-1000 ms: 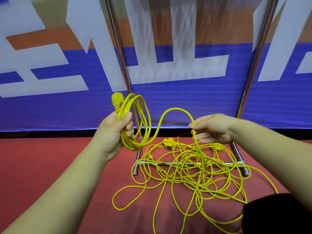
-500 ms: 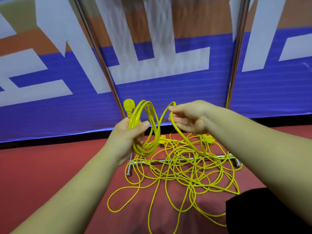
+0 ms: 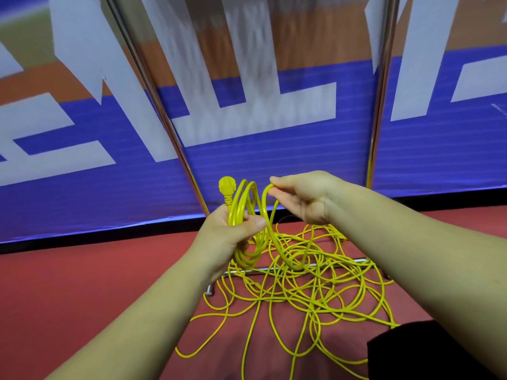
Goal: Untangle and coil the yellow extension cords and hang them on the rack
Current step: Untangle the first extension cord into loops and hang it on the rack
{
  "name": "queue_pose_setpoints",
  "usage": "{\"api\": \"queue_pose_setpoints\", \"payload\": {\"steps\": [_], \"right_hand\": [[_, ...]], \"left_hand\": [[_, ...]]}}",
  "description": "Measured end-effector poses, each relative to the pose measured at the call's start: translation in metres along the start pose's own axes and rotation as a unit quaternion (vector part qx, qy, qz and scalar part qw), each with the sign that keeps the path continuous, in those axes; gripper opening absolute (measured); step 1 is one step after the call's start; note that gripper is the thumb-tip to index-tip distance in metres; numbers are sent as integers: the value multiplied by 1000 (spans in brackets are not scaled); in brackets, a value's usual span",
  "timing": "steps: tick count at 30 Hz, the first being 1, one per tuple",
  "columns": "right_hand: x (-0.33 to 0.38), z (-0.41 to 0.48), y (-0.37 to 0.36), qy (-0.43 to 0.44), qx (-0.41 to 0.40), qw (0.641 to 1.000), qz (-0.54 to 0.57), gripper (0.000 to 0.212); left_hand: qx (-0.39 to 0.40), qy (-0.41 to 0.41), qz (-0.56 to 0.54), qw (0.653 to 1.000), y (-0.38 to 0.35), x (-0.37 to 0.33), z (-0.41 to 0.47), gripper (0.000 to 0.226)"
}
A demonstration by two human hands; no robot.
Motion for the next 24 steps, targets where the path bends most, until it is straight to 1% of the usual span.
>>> {"api": "queue_pose_setpoints", "payload": {"steps": [3,7,8,10,11,13,15,17,19,21,24], "right_hand": [[-1,2,-4,0,15,1000,20,8],[0,5,-5,15,26,999,11,5],[0,6,-4,20,31,999,-12,4],[0,6,0,27,35,992,-118,8],[0,6,3,35,34,981,-188,11],[1,6,8,68,39,945,-317,14],[0,9,12,104,55,910,-399,13],[-8,11,14,109,87,880,-454,18],[-21,8,11,87,137,848,-505,25],[-35,6,9,57,181,828,-528,23],[-52,3,0,25,223,787,-574,28]], "left_hand": [[2,6,-17,1000,-2,0,1,34],[6,5,-29,1000,0,-3,2,29],[6,5,-36,999,1,-4,3,27],[-7,9,-59,998,3,-7,3,22],[-14,8,-72,997,5,-10,2,21],[-23,-4,-98,995,10,-17,2,20],[-27,-20,-112,993,19,-23,1,27],[-24,-31,-123,992,29,-28,-1,33],[-18,-42,-146,988,38,-33,-3,26],[-18,-51,-180,982,46,-36,-4,15],[-28,-64,-219,973,56,-40,-7,14]]}}
Point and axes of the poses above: each hand's wrist, its own z-axis towards the middle knuckle, its own y-axis out of the back of the hand, x = y × z, the point moved 6 cm from there along z, towards the middle knuckle, and after that the axes turned 3 degrees about x, right-handed, at the moved point
